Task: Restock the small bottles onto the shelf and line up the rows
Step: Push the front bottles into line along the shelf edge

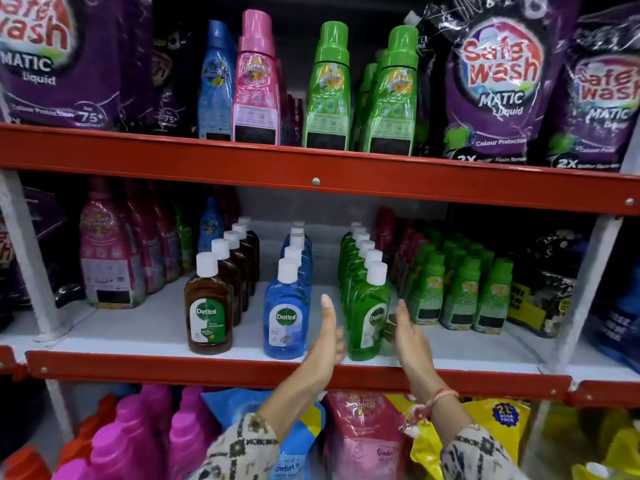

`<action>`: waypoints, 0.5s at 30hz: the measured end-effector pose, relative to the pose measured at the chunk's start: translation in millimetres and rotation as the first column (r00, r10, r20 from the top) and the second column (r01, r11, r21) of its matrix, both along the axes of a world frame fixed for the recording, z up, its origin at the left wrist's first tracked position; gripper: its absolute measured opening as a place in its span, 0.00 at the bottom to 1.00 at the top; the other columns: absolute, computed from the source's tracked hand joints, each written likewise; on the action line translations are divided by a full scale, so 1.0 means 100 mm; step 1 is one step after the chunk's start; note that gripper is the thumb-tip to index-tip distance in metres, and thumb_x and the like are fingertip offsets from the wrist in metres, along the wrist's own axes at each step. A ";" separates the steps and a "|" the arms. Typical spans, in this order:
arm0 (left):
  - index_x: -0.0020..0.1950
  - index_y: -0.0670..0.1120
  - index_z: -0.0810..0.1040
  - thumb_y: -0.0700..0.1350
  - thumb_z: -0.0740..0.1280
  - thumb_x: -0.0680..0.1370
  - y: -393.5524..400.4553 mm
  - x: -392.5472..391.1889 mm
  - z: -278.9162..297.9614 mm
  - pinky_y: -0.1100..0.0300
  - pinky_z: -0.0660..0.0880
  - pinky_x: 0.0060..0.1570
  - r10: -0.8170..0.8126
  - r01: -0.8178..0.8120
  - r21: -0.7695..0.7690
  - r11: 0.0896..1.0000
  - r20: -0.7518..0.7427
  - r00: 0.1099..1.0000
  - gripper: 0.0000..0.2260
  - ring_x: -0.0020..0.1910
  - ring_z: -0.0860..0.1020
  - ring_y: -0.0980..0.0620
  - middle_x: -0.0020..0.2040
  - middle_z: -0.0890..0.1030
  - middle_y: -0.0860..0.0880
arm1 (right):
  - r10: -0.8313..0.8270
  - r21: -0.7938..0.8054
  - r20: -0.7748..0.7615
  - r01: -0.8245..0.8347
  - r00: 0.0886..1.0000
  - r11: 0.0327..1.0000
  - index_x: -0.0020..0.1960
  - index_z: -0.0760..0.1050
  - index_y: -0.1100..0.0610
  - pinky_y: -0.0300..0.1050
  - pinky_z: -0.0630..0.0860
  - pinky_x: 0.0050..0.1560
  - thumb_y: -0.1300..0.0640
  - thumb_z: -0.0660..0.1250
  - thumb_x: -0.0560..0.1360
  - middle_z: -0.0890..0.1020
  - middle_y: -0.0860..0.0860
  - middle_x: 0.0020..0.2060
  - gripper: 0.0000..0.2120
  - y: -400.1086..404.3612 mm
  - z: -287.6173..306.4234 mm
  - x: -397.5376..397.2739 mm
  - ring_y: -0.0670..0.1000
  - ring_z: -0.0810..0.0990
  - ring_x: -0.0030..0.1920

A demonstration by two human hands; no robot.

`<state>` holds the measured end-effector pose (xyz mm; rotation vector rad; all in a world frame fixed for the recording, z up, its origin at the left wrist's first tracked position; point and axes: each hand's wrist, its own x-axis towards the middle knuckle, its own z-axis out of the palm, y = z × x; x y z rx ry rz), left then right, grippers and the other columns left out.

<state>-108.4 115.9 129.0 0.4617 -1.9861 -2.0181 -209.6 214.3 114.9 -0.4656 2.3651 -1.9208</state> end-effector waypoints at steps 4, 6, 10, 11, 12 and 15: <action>0.79 0.47 0.55 0.72 0.34 0.72 0.05 -0.18 -0.05 0.53 0.56 0.75 -0.050 0.051 -0.028 0.998 0.042 0.998 0.44 0.76 0.61 0.49 0.78 0.63 0.45 | -0.025 0.040 -0.072 0.028 0.997 0.999 0.51 0.78 0.69 0.51 0.70 0.49 0.38 0.48 0.80 0.82 0.61 0.45 0.35 0.04 -0.05 0.01 0.56 0.77 0.42; 0.79 0.47 0.56 0.74 0.35 0.68 -0.01 -0.21 -0.07 0.52 0.55 0.76 -0.046 0.048 -0.035 0.998 0.062 0.997 0.48 0.77 0.60 0.48 0.78 0.61 0.44 | -0.066 0.061 -0.134 0.074 0.989 0.995 0.44 0.77 0.68 0.53 0.72 0.48 0.38 0.47 0.80 0.82 0.58 0.38 0.36 0.07 -0.08 0.01 0.59 0.78 0.43; 0.79 0.46 0.57 0.74 0.35 0.69 -0.11 -0.22 -0.08 0.52 0.56 0.76 -0.084 0.091 -0.076 0.993 0.091 0.992 0.47 0.76 0.63 0.48 0.77 0.63 0.44 | -0.131 0.064 -0.196 0.146 0.972 0.987 0.39 0.77 0.67 0.56 0.74 0.48 0.38 0.48 0.80 0.82 0.60 0.35 0.36 0.06 -0.13 -0.01 0.59 0.78 0.41; 0.78 0.46 0.57 0.74 0.35 0.69 -0.12 -0.22 -0.08 0.52 0.56 0.76 -0.086 0.093 -0.081 0.992 0.085 0.993 0.48 0.76 0.63 0.48 0.77 0.64 0.44 | -0.147 0.059 -0.197 0.161 0.969 0.985 0.36 0.76 0.65 0.55 0.73 0.46 0.38 0.48 0.80 0.81 0.59 0.34 0.35 0.06 -0.13 0.01 0.59 0.78 0.41; 0.78 0.45 0.58 0.75 0.36 0.66 -0.13 -0.22 -0.08 0.51 0.56 0.77 -0.080 0.087 -0.076 0.993 0.082 0.993 0.50 0.76 0.63 0.47 0.77 0.64 0.43 | -0.160 0.050 -0.208 0.173 0.965 0.984 0.33 0.75 0.62 0.54 0.73 0.44 0.38 0.48 0.80 0.81 0.58 0.33 0.34 0.05 -0.13 0.02 0.60 0.78 0.41; 0.78 0.44 0.60 0.77 0.37 0.63 -0.13 -0.20 -0.07 0.49 0.55 0.78 -0.089 0.097 -0.076 0.992 0.107 0.990 0.54 0.76 0.63 0.46 0.77 0.64 0.42 | -0.159 0.061 -0.211 0.176 0.964 0.983 0.27 0.66 0.53 0.50 0.68 0.39 0.38 0.48 0.80 0.75 0.53 0.27 0.30 0.03 -0.13 0.05 0.59 0.76 0.37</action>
